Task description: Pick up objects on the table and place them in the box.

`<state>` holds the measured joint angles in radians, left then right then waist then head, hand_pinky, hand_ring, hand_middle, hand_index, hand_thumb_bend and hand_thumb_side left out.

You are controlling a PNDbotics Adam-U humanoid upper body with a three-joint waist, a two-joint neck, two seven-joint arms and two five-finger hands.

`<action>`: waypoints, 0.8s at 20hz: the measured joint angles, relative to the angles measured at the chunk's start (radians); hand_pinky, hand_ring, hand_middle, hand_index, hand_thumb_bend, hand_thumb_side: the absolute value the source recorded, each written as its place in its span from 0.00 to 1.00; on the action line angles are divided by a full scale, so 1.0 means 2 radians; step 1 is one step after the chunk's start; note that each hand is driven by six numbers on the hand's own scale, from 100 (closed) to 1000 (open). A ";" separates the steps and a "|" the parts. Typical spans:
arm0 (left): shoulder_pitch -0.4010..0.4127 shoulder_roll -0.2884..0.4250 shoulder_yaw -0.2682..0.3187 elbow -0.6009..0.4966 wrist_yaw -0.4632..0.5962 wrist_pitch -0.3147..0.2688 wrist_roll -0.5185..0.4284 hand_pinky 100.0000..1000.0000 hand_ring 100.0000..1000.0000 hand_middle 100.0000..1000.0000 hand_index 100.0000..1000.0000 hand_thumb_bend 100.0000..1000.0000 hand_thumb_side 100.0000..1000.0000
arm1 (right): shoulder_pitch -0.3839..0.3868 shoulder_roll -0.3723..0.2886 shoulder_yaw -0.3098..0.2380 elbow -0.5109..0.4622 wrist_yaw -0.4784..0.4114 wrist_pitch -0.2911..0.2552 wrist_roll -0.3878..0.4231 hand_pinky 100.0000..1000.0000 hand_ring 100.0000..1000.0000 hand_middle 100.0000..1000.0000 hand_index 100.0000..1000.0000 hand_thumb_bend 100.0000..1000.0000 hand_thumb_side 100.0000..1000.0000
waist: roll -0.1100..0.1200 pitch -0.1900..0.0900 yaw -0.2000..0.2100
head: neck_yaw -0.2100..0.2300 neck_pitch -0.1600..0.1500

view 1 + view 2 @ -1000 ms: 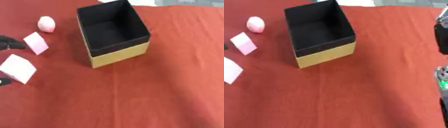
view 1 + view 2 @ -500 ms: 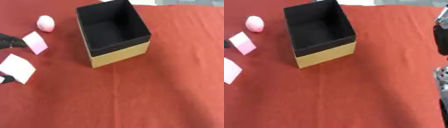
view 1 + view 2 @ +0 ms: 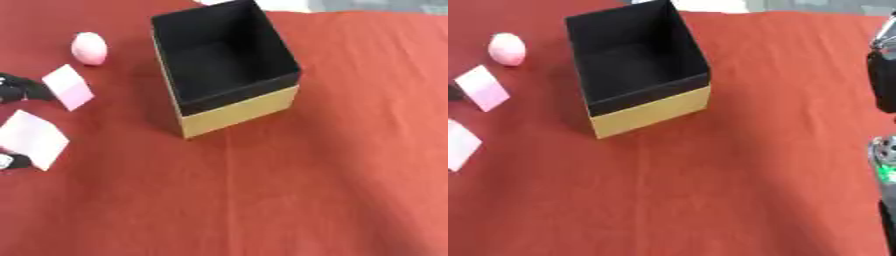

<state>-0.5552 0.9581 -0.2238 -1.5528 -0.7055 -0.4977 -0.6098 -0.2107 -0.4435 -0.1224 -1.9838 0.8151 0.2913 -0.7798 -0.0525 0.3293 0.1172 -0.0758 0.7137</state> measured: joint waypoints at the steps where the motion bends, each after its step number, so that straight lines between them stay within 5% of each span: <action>1: 0.000 -0.001 0.000 0.004 -0.002 0.000 0.000 0.80 0.88 0.89 1.00 0.46 0.64 | 0.000 0.000 0.000 0.000 0.000 0.000 0.000 0.79 0.71 0.75 0.86 0.00 0.66 | 0.000 0.001 0.000 | 0.000 -0.001; 11: -0.004 -0.009 -0.007 0.035 -0.011 0.000 0.000 0.72 0.81 0.82 0.94 0.40 0.67 | 0.000 0.004 0.001 0.000 -0.004 0.000 -0.002 0.79 0.71 0.75 0.86 0.00 0.66 | -0.003 0.004 -0.001 | 0.000 -0.002; 14: -0.006 -0.013 -0.007 0.037 -0.009 0.000 0.000 0.65 0.74 0.74 0.89 0.35 0.58 | 0.000 0.004 0.001 0.000 -0.004 0.000 -0.002 0.79 0.71 0.75 0.86 0.00 0.66 | -0.004 0.004 -0.002 | 0.000 -0.002; 16: -0.007 -0.013 -0.007 0.036 -0.005 -0.002 0.002 0.52 0.61 0.57 0.75 0.24 0.43 | 0.000 0.004 0.001 0.000 -0.004 0.000 -0.002 0.79 0.71 0.75 0.86 0.00 0.66 | -0.005 0.004 -0.002 | 0.000 -0.002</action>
<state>-0.5687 0.9321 -0.2374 -1.4799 -0.7161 -0.5020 -0.6056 -0.2114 -0.4362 -0.1194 -1.9838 0.8065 0.2908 -0.7834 -0.0623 0.3382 0.1141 -0.0758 0.7104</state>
